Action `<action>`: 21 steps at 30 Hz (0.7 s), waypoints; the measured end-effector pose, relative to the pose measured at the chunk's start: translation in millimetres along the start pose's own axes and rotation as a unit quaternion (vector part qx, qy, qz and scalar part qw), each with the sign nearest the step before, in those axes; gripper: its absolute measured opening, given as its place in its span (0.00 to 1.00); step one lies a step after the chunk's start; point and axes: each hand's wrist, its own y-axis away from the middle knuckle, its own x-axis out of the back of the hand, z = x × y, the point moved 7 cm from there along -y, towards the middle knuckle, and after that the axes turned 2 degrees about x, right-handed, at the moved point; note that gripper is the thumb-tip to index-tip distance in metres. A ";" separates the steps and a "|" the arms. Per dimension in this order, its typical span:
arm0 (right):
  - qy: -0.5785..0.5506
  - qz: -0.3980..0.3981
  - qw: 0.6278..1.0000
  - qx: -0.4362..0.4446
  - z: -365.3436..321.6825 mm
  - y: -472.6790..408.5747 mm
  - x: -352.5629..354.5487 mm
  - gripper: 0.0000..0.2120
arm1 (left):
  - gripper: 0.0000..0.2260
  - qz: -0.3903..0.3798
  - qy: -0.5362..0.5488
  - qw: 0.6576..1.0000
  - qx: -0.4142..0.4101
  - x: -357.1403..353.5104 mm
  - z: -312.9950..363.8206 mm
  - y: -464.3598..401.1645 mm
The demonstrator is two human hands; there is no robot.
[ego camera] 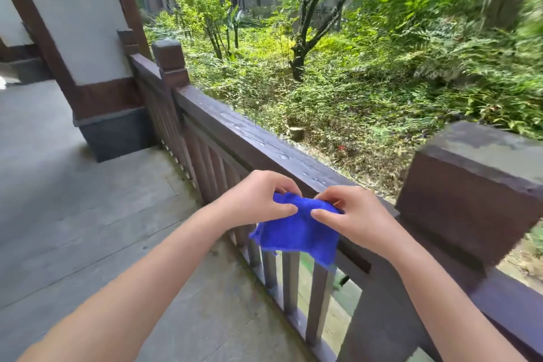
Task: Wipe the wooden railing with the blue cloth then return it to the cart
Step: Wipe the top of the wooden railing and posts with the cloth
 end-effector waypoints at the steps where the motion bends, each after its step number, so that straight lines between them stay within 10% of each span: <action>1: -0.001 0.008 1.000 -0.002 0.7 -12.9 -0.1 0.03 | 0.07 -0.004 -0.009 1.000 -0.005 5.8 -4.9 -11.5; 21: 0.140 0.243 0.931 -0.232 36.8 -89.6 70.0 0.05 | 0.09 -0.084 -0.033 0.947 -0.307 9.5 26.0 -189.5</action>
